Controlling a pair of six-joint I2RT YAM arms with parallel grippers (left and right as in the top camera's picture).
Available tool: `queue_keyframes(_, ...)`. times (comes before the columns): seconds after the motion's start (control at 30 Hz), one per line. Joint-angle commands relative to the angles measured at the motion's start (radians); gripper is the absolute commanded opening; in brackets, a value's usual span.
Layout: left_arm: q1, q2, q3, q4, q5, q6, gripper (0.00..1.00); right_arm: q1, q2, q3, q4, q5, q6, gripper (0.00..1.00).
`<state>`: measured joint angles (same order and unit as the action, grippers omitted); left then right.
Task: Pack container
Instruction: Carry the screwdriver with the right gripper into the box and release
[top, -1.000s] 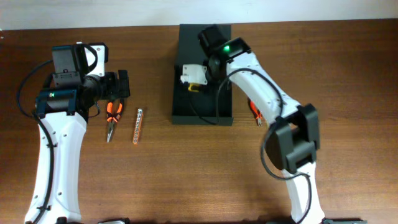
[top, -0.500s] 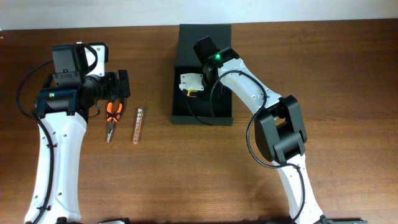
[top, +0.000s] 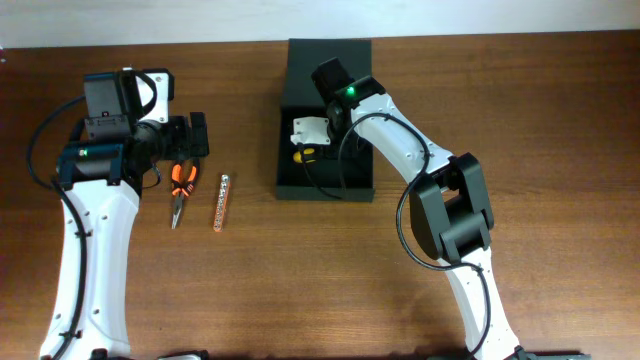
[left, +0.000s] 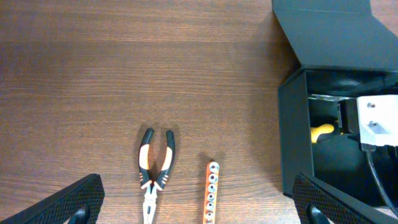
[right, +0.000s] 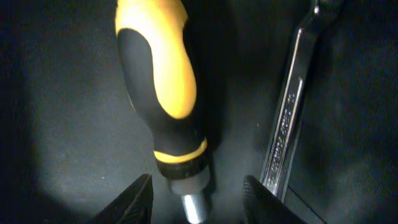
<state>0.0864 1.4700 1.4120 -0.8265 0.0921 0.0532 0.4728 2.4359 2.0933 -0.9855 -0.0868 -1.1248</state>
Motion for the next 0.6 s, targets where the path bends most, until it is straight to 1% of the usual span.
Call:
queue_keyframes(0.0,0.003,0.005,0.019,0.001,-0.007,0.016,0.99,0.0,-0.015,0.026,-0.002,0.02,0.089,0.44)
queue_keyframes(0.07,0.003,0.005,0.019,0.001,-0.007,0.016,0.99,0.002,-0.031,0.044,-0.001,0.02,0.142,0.44)
queue_keyframes(0.17,0.003,0.005,0.019,0.001,-0.007,0.016,0.99,0.005,-0.059,0.078,-0.005,0.02,0.169,0.44)
queue_keyframes(0.27,0.003,0.005,0.019,0.001,-0.007,0.016,0.99,0.008,-0.084,0.136,-0.029,0.021,0.226,0.44)
queue_keyframes(0.4,0.003,0.005,0.019,0.001,-0.007,0.016,0.99,0.005,-0.121,0.251,-0.134,0.035,0.313,0.43)
queue_keyframes(0.53,0.003,0.005,0.019,0.001,-0.007,0.016,0.99,-0.018,-0.153,0.375,-0.277,0.107,0.485,0.43)
queue_keyframes(0.57,0.003,0.005,0.019,0.001,-0.007,0.016,0.99,-0.028,-0.157,0.406,-0.324,0.107,0.511,0.41)
